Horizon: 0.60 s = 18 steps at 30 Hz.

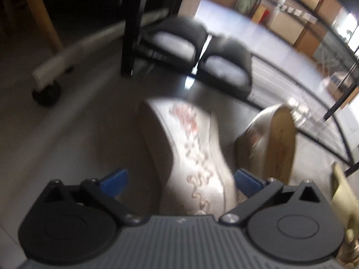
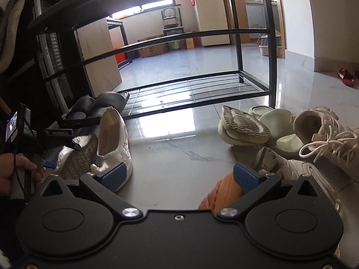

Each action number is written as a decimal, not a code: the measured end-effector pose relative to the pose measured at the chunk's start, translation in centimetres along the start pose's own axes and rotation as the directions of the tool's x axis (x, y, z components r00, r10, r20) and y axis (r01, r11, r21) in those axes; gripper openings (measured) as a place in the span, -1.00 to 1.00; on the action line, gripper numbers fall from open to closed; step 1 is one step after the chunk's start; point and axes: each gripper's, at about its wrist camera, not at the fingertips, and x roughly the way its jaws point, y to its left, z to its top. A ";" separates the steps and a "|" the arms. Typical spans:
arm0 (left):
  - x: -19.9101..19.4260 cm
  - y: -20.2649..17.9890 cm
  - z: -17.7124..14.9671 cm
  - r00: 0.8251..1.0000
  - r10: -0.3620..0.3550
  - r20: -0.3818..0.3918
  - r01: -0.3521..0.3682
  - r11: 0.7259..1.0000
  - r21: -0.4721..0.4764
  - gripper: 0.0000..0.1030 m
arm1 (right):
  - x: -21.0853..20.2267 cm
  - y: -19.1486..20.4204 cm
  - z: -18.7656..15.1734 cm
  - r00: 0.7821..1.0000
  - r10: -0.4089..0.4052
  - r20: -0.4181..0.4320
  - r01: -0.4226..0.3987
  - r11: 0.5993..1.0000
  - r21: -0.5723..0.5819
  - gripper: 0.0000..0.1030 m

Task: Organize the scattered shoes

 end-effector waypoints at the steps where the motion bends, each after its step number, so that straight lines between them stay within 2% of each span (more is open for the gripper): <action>1: -0.7 0.2 0.1 1.000 -0.020 0.013 0.020 1.000 -0.016 0.99 | 0.0 0.0 0.2 1.000 0.006 -0.002 -0.006 1.000 0.005 1.00; 5: -3.3 1.4 0.9 0.993 -0.097 0.073 0.102 0.992 -0.067 0.99 | 0.3 0.4 1.3 0.998 0.054 -0.042 -0.053 0.998 0.027 1.00; 10: -7.3 2.7 2.6 0.981 -0.095 0.167 0.100 0.995 -0.023 0.99 | 1.6 2.5 2.8 0.991 0.105 -0.081 -0.107 0.994 -0.022 1.00; 12: -8.3 3.0 3.2 0.980 -0.066 0.185 0.054 0.996 0.070 0.99 | 2.8 4.7 3.7 0.987 0.131 -0.097 -0.142 0.984 -0.106 0.82; 13: -8.7 3.1 3.5 0.979 -0.050 0.195 0.026 0.992 0.124 0.99 | 4.0 6.5 4.4 0.978 0.171 -0.122 -0.189 0.969 -0.157 0.75; 14: -9.0 3.4 3.7 0.978 -0.030 0.207 0.001 0.990 0.141 0.99 | 4.2 6.9 4.5 0.975 0.182 -0.129 -0.202 0.965 -0.169 0.59; 15: -9.3 3.8 3.8 0.976 -0.008 0.219 -0.022 0.991 0.136 0.99 | 5.0 8.1 4.9 0.968 0.203 -0.146 -0.229 0.955 -0.191 0.46; 18: -10.5 5.8 3.8 0.958 0.004 0.287 -0.011 1.000 0.022 0.99 | 8.2 13.3 5.7 0.945 0.260 -0.200 -0.312 0.900 -0.303 0.32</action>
